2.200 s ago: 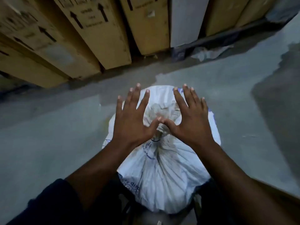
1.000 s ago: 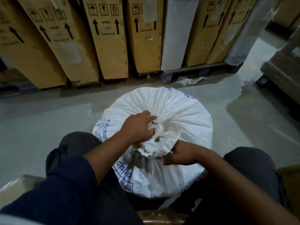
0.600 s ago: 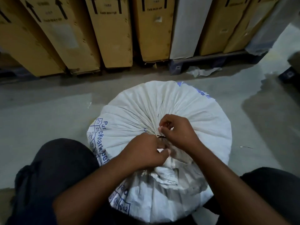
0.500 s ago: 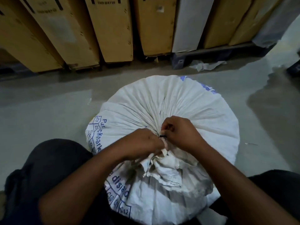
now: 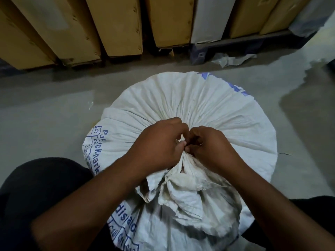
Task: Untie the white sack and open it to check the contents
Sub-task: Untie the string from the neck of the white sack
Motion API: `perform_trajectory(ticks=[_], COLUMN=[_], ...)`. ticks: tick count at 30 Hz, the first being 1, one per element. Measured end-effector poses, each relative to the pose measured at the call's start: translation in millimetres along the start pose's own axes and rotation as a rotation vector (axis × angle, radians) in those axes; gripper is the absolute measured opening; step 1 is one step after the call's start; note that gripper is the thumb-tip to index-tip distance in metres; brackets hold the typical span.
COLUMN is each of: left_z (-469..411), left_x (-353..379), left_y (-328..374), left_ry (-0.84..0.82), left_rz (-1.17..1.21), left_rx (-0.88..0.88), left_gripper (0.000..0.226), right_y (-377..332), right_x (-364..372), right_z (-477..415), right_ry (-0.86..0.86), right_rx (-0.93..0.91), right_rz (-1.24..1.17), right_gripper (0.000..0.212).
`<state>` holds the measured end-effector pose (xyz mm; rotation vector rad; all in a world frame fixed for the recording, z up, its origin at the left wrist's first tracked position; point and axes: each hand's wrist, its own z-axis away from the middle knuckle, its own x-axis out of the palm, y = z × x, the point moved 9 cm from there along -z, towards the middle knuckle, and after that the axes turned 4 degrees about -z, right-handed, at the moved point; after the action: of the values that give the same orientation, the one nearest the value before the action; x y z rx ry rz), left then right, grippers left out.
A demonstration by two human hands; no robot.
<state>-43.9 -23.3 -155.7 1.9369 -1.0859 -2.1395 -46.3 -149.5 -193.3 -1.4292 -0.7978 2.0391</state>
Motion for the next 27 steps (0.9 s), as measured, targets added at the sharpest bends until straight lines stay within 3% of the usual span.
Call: perform_trajectory(ticks=[6,9,15,27], left_z=[3.8,1.4,-2.5,0.1], left_x=[14.6,15.7,25.2,23.2], left_y=[-4.3,-6.7,-10.2,-21.9], left_ry=[-0.081,-0.083,-0.236,-0.094], left_rz=[-0.044,-0.078,-0.139,0.053], left_rx=[-0.097,-0.113,-0.111,-0.109], left_gripper=[0.017,0.007,0.010,0.008], right_y=[9.2,3.8,0.4,0.4], right_x=[-6.1,-3.1,3.1,4.4], right_z=[2.8,2.7,8.3,7.2], right_ry=[0.022,0.022,0.005,0.026], right_rx=[0.083,0.063,0.050,0.016], right_rz=[-0.112,-0.089,-0.002,-0.018], right_gripper=[0.019,0.016,0.015,0.009])
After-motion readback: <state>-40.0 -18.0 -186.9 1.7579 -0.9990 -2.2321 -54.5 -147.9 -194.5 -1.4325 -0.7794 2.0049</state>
